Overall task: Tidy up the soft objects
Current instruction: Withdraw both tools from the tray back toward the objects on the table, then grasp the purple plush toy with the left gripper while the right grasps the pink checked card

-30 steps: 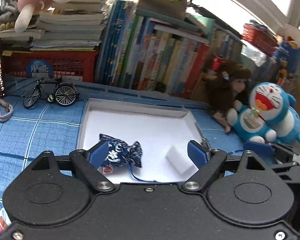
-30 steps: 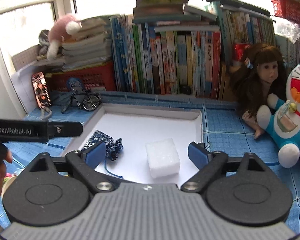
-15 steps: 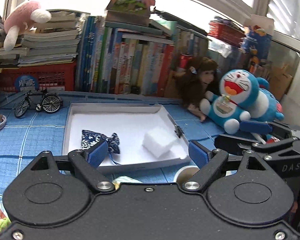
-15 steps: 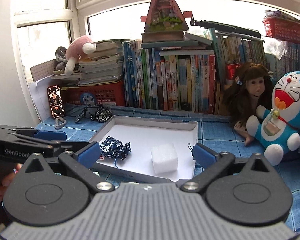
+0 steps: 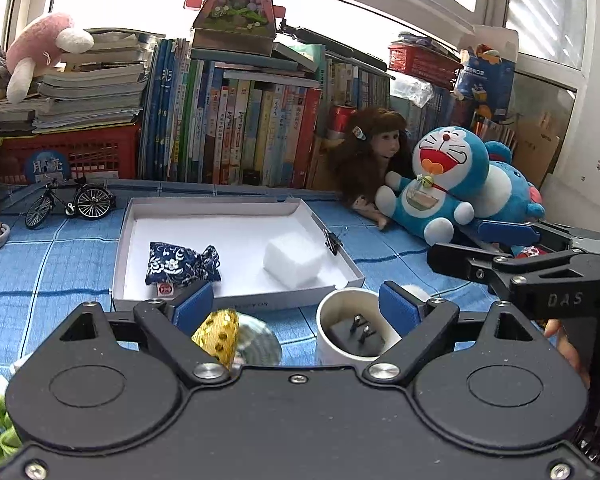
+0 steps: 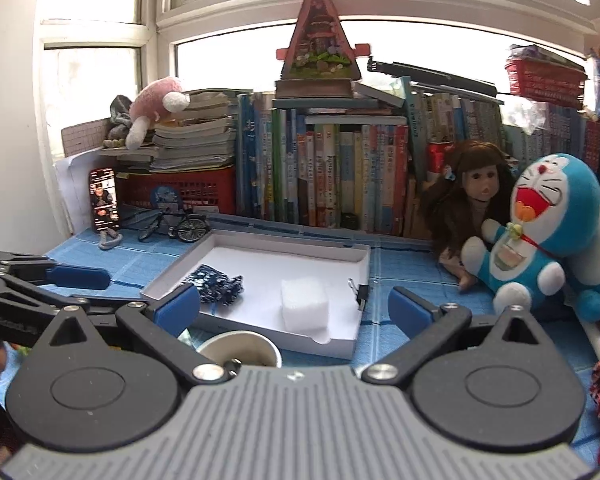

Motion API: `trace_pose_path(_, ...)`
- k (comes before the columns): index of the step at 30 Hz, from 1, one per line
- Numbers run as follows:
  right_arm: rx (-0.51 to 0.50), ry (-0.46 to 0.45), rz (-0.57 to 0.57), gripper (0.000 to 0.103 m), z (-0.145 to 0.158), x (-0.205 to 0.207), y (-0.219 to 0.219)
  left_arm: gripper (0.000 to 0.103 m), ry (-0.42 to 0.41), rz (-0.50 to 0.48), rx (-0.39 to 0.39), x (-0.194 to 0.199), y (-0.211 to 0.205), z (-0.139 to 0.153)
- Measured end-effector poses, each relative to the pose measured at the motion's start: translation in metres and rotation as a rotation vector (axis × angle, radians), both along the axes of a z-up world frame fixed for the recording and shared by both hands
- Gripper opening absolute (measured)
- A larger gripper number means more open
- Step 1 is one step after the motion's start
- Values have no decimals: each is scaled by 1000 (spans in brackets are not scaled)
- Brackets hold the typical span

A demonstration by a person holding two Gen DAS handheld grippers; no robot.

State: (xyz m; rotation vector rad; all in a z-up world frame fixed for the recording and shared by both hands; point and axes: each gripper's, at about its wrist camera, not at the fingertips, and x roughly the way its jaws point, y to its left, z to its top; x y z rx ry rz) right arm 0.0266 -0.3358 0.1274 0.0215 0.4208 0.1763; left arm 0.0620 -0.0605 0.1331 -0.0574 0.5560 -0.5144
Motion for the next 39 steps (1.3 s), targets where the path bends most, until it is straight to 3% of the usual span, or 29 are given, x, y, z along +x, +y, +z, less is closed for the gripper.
trace_pose_path(10,45,54,-89,103,-46,-17,-14,91,-20,39,5,-32,-4,-43)
trace_pose_path(19,71,86,-120,102,-85,-35,-16,91,-18,28,74,-53,-21,-89)
trace_pose_path(34,20,91,-154,83,-120,-43,-3,84,-33,25,127,-50,-34,-110)
trace_pose_path(39,69,91,-157,81,-123,-42,-8,82,-20,28,131,-46,-37,-116)
